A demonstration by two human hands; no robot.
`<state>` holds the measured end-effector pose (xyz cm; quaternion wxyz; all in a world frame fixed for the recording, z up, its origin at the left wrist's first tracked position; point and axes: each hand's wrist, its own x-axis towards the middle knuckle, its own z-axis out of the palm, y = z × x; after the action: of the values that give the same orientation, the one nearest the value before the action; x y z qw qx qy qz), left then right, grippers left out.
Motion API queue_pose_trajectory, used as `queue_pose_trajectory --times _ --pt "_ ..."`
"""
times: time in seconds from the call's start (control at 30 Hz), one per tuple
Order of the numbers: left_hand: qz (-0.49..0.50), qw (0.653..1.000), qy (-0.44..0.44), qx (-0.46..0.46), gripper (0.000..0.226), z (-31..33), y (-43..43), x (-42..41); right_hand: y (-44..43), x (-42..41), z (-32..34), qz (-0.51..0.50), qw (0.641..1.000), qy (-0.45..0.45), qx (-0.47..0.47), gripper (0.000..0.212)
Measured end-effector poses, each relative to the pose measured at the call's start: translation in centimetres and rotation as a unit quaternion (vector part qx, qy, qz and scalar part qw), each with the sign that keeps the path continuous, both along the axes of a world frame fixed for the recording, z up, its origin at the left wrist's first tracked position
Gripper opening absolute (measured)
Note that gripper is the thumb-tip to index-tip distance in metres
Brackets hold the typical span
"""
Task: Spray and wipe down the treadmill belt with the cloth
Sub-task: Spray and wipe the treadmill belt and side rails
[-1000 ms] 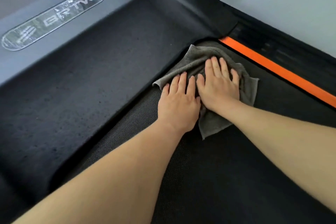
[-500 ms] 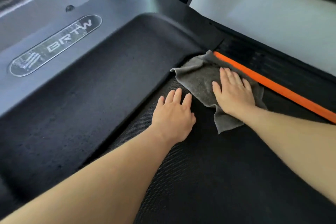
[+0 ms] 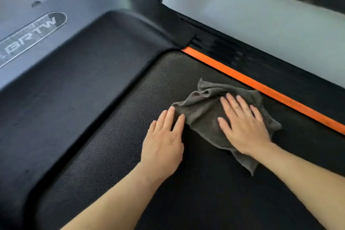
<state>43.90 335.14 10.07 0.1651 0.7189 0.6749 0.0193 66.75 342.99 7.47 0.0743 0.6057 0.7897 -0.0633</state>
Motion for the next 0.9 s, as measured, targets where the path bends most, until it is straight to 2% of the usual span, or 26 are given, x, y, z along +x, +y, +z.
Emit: queue_pose_trajectory --times 0.07,0.13,0.2,0.27,0.3,0.33,0.37,0.4,0.47,0.53,0.6,0.73,0.8,0.83,0.9 --pt "-0.004 1.000 -0.010 0.005 0.065 0.4 0.4 2.5 0.5 2.9 0.1 -0.120 0.993 -0.015 -0.003 0.076" --pt "0.028 0.997 -0.064 0.018 0.062 0.8 0.8 3.7 -0.3 0.8 -0.3 -0.183 0.983 0.003 -0.002 0.069" --pt "0.033 0.982 -0.179 0.042 0.057 1.3 0.7 5.3 -3.5 -3.9 -0.5 -0.121 0.992 0.028 0.000 0.068" --pt "0.029 0.953 -0.299 0.039 0.054 1.6 -0.6 5.5 -9.6 -9.8 -0.2 0.048 0.997 0.062 0.000 0.072" --pt "0.037 0.963 -0.264 0.034 0.052 1.7 -1.1 4.6 -12.5 -12.0 -0.2 0.120 0.989 0.089 0.010 0.070" --pt "0.063 0.979 -0.192 0.038 0.051 2.0 -1.1 3.3 -13.7 -13.1 0.3 0.165 0.980 0.111 -0.002 0.066" --pt "0.095 0.983 -0.148 0.055 0.051 1.5 -1.4 1.5 -13.4 -13.7 0.4 0.209 0.970 0.118 -0.044 0.064" --pt "0.099 0.987 -0.114 0.047 0.052 1.3 -1.9 0.1 -11.8 -13.5 0.1 0.253 0.957 0.123 -0.069 0.065" --pt "0.092 0.992 -0.078 0.032 0.056 1.0 -2.6 -1.7 -6.6 -11.2 -0.5 0.276 0.954 0.112 -0.044 0.063" --pt "0.072 0.996 -0.049 0.001 0.056 1.1 -2.4 -2.0 -0.7 -8.4 -0.6 0.170 0.982 0.078 0.015 0.059" --pt "0.058 0.997 -0.047 -0.027 0.060 1.2 -2.5 -1.6 2.7 -4.5 -1.1 0.027 0.997 0.068 0.020 0.059" --pt "0.004 0.998 -0.059 0.000 0.059 2.5 -2.0 -0.9 -1.0 3.8 -0.5 -0.213 0.976 0.038 0.015 0.062" --pt "-0.003 0.998 -0.065 0.018 0.056 2.0 -2.3 -0.2 -4.5 3.0 -0.7 -0.237 0.971 0.019 0.015 0.063" --pt "-0.011 0.997 -0.067 0.029 0.056 1.7 -2.4 0.7 -6.5 1.6 -0.8 -0.212 0.977 0.024 0.023 0.063" --pt "-0.031 0.995 -0.080 0.044 0.057 1.4 -2.7 2.1 -10.6 -3.0 -1.0 -0.093 0.994 0.047 0.025 0.063"
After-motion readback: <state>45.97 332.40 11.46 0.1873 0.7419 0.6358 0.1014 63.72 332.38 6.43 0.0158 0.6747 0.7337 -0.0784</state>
